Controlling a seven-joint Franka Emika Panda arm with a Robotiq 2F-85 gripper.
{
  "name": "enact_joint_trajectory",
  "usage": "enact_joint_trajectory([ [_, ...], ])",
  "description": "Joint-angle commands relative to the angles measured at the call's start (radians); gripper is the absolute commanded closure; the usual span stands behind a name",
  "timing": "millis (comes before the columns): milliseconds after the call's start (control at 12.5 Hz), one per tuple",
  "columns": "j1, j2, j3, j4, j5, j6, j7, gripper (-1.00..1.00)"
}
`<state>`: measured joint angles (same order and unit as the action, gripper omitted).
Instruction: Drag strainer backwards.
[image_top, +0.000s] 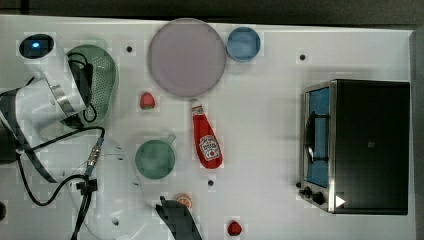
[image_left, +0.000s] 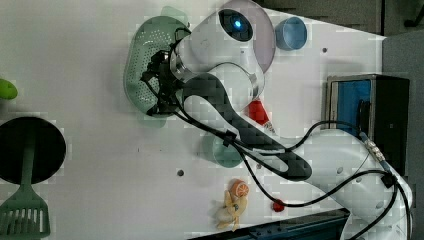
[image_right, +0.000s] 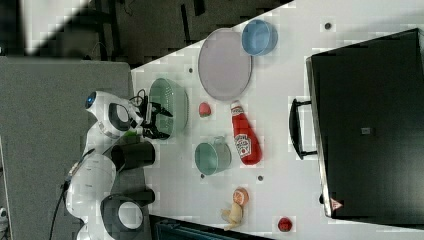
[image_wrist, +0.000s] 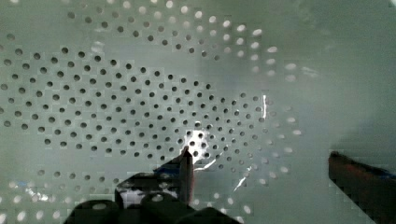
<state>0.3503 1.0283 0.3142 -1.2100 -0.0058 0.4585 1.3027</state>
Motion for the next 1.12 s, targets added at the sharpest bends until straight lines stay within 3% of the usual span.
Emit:
enact_joint_trajectory([
  [80, 0.024, -0.057, -0.017, -0.056, -0.002, -0.001, 0.038, -1.00],
  [1120, 0.087, -0.269, -0.037, -0.454, 0.015, 0.189, 0.038, -1.00],
])
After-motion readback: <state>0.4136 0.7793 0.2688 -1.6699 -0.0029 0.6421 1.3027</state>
